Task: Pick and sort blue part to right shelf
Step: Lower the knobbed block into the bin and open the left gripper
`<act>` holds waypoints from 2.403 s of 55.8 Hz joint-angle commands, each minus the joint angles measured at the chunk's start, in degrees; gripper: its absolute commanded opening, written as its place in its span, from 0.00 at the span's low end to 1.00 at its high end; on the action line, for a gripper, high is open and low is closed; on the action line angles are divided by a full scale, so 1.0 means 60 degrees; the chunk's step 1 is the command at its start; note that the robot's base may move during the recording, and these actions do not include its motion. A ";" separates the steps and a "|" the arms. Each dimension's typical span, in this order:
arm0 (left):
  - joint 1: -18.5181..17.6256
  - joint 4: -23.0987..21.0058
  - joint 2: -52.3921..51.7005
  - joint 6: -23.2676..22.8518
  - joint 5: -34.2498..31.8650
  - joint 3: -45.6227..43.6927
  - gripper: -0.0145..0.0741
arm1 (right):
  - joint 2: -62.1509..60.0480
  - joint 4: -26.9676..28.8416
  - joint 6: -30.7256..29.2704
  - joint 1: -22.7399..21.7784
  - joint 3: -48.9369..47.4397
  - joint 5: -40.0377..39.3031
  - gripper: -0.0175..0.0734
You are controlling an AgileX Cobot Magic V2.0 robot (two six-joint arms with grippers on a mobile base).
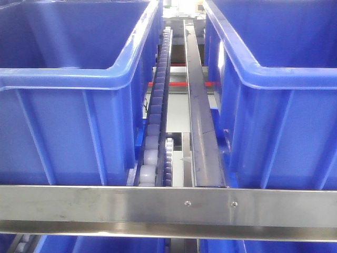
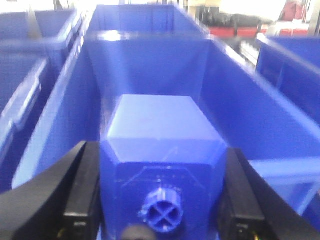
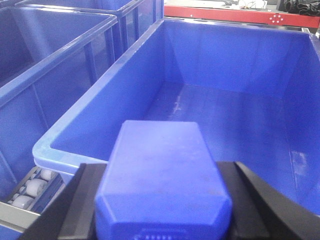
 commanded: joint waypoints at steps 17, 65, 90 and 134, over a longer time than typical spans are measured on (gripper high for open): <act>-0.0002 -0.0047 0.5579 0.0022 -0.0267 -0.3889 0.54 | 0.0206 -0.0067 -0.0088 -0.0020 -0.0301 -0.0909 0.36; -0.0002 -0.0184 1.5360 0.0022 0.1758 -0.9360 0.82 | 0.0206 -0.0067 -0.0088 -0.0020 -0.0301 -0.0900 0.36; -0.0002 -0.0184 1.3367 0.0022 0.2073 -0.9050 0.85 | 0.0206 -0.0067 -0.0088 -0.0020 -0.0301 -0.0890 0.36; -0.0002 -0.0184 0.5276 0.0022 -0.1052 -0.2194 0.30 | 0.1134 -0.0077 0.0626 -0.0020 -0.0993 -0.0242 0.36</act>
